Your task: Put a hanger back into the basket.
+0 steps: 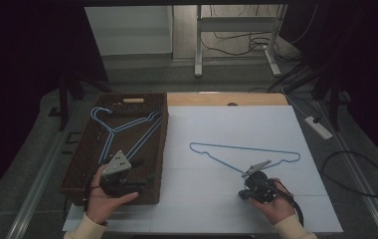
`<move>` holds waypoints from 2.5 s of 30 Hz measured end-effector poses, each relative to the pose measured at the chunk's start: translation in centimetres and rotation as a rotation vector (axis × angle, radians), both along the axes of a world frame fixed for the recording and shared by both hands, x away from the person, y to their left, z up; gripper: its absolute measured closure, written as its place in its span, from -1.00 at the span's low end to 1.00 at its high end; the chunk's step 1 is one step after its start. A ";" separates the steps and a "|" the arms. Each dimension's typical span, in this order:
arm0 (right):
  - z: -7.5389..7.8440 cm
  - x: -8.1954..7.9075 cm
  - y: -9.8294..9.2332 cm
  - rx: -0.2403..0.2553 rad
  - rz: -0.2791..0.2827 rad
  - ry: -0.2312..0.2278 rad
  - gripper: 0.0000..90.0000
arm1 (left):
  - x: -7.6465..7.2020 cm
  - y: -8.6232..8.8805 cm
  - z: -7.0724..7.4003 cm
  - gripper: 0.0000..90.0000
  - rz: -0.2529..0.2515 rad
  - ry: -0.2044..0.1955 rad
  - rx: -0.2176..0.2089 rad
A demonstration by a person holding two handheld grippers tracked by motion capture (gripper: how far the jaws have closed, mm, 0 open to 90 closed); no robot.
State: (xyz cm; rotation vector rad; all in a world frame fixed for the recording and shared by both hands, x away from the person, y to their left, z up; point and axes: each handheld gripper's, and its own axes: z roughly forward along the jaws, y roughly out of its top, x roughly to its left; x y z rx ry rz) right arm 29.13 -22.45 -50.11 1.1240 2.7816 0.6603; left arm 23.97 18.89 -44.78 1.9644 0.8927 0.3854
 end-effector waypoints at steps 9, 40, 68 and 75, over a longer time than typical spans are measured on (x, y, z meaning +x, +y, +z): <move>0.3 0.2 -0.2 0.056 0.021 -0.023 1.00 | 0.0 -0.1 0.0 -0.26 -0.004 0.001 0.003; 1.6 10.7 -2.7 -0.297 0.589 -0.073 0.28 | 0.0 -0.4 0.0 -0.26 -0.010 -0.001 0.014; 1.4 11.4 -1.7 -0.332 0.856 0.004 0.95 | 0.0 -0.6 -0.1 -0.25 -0.019 0.001 0.018; 2.0 10.9 -2.1 -0.310 0.864 -0.018 0.96 | 0.0 -0.7 -0.2 -0.25 -0.020 0.003 0.021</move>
